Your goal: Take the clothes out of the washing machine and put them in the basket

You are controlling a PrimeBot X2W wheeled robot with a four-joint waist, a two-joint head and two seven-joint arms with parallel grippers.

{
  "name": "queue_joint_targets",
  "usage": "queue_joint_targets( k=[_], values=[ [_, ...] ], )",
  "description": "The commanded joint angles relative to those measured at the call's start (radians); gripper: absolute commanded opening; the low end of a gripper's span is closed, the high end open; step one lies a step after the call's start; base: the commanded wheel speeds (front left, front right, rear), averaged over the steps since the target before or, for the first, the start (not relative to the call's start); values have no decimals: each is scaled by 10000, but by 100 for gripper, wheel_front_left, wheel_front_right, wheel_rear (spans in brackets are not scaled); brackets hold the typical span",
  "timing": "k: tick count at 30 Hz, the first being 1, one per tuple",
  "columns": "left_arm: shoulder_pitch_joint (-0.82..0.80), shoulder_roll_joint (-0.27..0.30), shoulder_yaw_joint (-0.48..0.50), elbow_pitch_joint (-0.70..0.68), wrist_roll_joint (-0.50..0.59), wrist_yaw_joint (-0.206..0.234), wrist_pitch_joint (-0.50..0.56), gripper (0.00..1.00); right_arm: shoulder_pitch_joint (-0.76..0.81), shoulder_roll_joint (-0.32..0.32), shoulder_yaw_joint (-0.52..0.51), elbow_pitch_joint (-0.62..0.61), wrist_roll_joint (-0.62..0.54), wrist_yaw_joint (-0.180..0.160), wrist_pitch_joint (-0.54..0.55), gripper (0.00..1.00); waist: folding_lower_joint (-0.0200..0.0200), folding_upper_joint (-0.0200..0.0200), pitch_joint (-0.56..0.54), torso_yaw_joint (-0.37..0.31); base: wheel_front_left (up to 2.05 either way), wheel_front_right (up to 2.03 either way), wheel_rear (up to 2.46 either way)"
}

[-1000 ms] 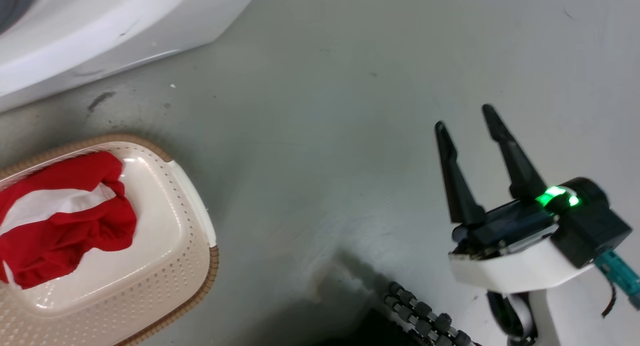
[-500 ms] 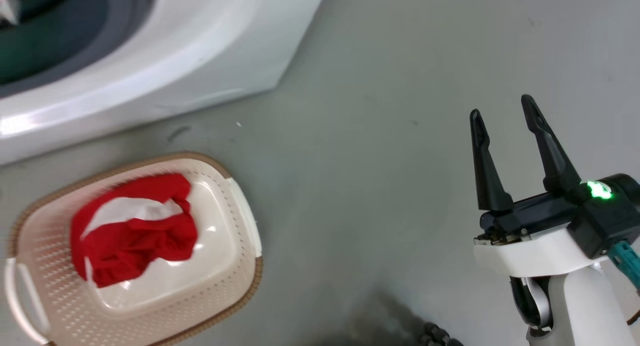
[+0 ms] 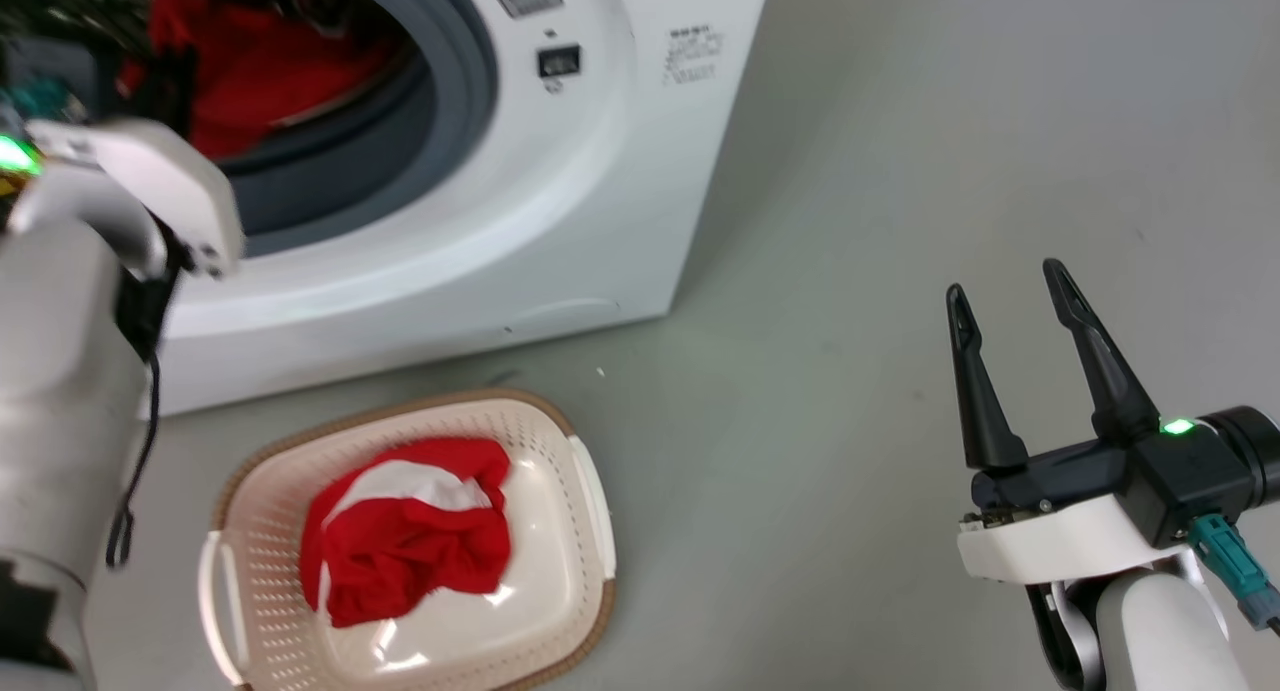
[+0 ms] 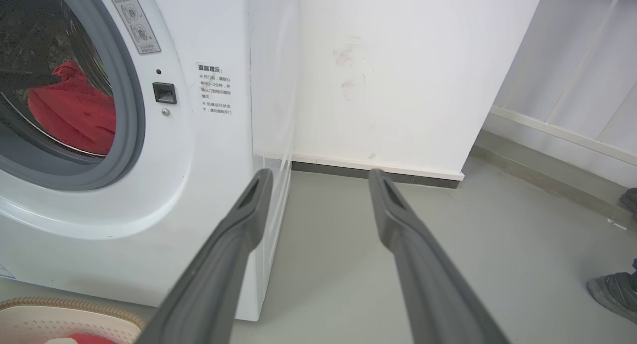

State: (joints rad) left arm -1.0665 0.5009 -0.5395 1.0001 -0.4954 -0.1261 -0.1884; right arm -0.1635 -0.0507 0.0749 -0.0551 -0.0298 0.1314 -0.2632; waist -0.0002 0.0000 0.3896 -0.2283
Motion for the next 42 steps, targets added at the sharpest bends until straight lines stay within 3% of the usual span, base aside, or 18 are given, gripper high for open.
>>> queue_joint_targets(
  k=[1, 10, 20, 27, 35, 42],
  values=[
    [458, -114, -7, -187, -56, 89, -178, 0, 157, 10, -57, 67, -19, -14, -24, 100, 2, 0, -738, 478, 0, 0, 0],
    [2613, 30, 321, -2553, -174, 1006, -726, 0, 659, 12, -198, 296, -75, -14, -24, 100, 2, 0, -1888, 867, 0, 0, 0],
    [5117, 651, 996, -7130, -140, 2364, -775, 0, 1133, 10, -394, 484, -101, -14, -24, 100, 2, 0, -3099, 1266, 0, 0, 0],
    [6244, 1033, 1049, -9890, 17, 3229, -290, 0, 1292, 12, -438, 494, 18, -14, -24, 100, 2, 0, -3381, 1512, 0, 0, 0],
    [7390, 1343, 710, -11591, 15, 3661, 461, 0, 1350, 13, -423, 464, 59, -14, -24, 100, 2, 0, -3320, 1607, 0, 0, 0],
    [8219, 1423, -62, -11070, -150, 3326, 1076, 0, 1156, 12, -397, 442, -10, -14, -24, 100, 2, 0, -2945, 1542, 0, 0, 0]
  ],
)
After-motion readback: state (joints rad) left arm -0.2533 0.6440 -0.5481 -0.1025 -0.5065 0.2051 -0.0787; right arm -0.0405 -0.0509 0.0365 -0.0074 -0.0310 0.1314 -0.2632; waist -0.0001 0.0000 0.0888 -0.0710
